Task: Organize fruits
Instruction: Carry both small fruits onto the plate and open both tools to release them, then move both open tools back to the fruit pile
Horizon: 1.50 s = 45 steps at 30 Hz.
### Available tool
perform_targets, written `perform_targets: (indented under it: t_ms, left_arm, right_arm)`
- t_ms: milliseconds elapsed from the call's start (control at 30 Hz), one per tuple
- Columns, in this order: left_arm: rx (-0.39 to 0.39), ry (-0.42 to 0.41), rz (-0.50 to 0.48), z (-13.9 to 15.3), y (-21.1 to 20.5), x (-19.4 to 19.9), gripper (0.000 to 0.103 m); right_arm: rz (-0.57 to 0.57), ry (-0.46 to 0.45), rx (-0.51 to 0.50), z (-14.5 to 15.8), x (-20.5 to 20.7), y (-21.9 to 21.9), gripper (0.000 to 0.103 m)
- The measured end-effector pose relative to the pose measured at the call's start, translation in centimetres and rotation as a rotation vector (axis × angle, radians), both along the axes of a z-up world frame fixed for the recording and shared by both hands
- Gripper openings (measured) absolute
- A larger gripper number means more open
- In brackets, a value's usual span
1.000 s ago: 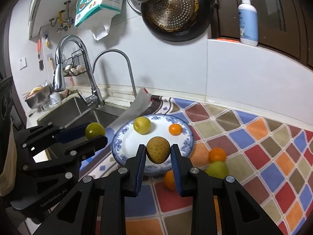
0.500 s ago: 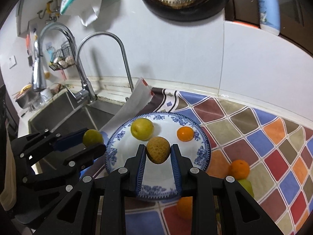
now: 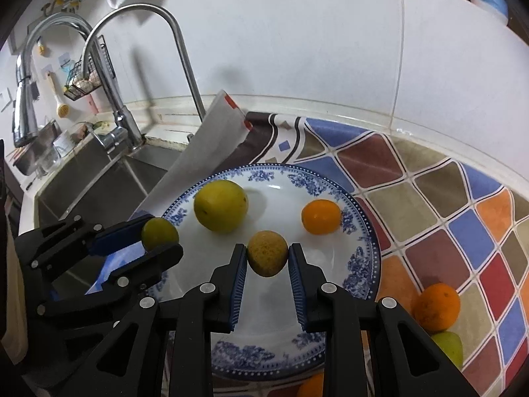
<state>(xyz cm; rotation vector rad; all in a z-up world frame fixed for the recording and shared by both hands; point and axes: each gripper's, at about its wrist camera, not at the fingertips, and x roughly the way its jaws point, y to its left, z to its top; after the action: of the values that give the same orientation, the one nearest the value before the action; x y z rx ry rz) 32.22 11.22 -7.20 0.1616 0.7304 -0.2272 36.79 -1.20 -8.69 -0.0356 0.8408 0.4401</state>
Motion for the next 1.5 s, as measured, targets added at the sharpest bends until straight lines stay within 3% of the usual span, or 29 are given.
perform_targets:
  t_ms: [200,267,367,433,733,1100,1500]
  left_arm:
    - [0.000,0.007,0.017,-0.2,0.0,0.6,0.030]
    - [-0.003,0.001,0.023,0.0,0.2,0.5,0.035]
    - [-0.003,-0.017,0.042,0.5,0.4,0.1,0.038]
    - [-0.009,-0.030,0.051,1.1,0.6,-0.5,0.039]
    - [-0.046,-0.104,0.049,4.0,0.1,-4.8,0.053]
    - [-0.038,-0.183,0.039,6.7,-1.6,-10.0,0.074]
    - [-0.004,-0.225,-0.011,7.3,-5.0,-13.7,0.079]
  right_arm:
    - [-0.004,0.002,0.007,-0.3,0.6,-0.1,0.027]
    - [-0.010,-0.004,0.004,-0.3,0.7,-0.2,0.027]
    - [-0.030,-0.006,0.007,-0.1,0.5,-0.5,0.035]
    - [-0.038,-0.019,0.015,0.3,0.1,-0.9,0.035]
    - [-0.062,-0.113,0.017,3.4,-4.4,-2.5,0.035]
    - [-0.115,-0.209,0.005,6.4,-10.4,-5.2,0.058]
    - [-0.188,-0.224,0.005,6.7,-14.8,-9.1,0.061]
